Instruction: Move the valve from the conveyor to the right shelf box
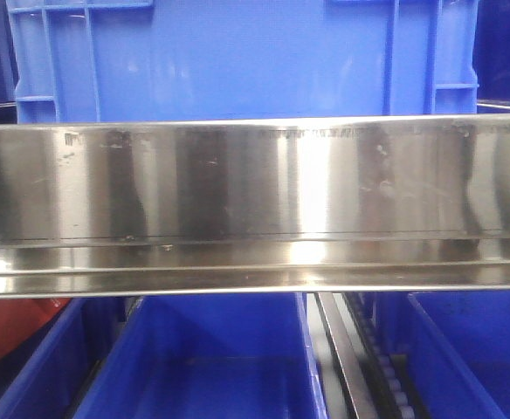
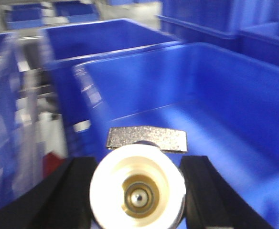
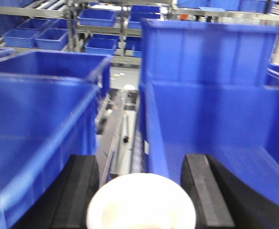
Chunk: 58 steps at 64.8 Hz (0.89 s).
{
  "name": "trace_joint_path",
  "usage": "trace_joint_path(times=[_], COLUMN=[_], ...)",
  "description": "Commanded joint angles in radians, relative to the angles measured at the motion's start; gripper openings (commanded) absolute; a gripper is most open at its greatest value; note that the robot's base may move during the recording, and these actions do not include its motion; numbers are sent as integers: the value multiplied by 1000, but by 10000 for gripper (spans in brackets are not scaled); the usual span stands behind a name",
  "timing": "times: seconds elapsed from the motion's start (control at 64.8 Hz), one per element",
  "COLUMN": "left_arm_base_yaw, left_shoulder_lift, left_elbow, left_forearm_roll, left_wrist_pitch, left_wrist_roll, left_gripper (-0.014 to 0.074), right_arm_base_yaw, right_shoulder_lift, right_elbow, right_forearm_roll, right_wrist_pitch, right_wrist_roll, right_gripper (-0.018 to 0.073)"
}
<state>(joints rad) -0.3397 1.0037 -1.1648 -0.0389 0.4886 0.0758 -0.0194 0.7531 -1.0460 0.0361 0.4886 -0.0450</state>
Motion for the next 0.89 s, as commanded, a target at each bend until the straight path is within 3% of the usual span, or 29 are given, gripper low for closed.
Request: trace_joint_path(times=[0.0,0.308,0.463,0.879], left_arm_base_yaw=[-38,-62,-62,-62], left_shoulder_lift=[96,396,474,580], left_elbow=[-105,-407,-455,-453], left_forearm_roll=[-5,-100,-113,-113], left_wrist_pitch=[-43,1,13,25], left_wrist_roll=[-1,-39,-39,-39], left_gripper=[-111,-111,-111,-111], right_arm_base_yaw=[43,256,358,392], right_shoulder_lift=[68,349,482,732], right_elbow=[-88,-278,-330,-371], right_forearm_roll=[-4,-4,-4,-4], right_wrist_pitch=[-86,-110,-182,-358], right_wrist_roll=[-10,-10,-10,-10], right_gripper=[-160,-160,-160,-160])
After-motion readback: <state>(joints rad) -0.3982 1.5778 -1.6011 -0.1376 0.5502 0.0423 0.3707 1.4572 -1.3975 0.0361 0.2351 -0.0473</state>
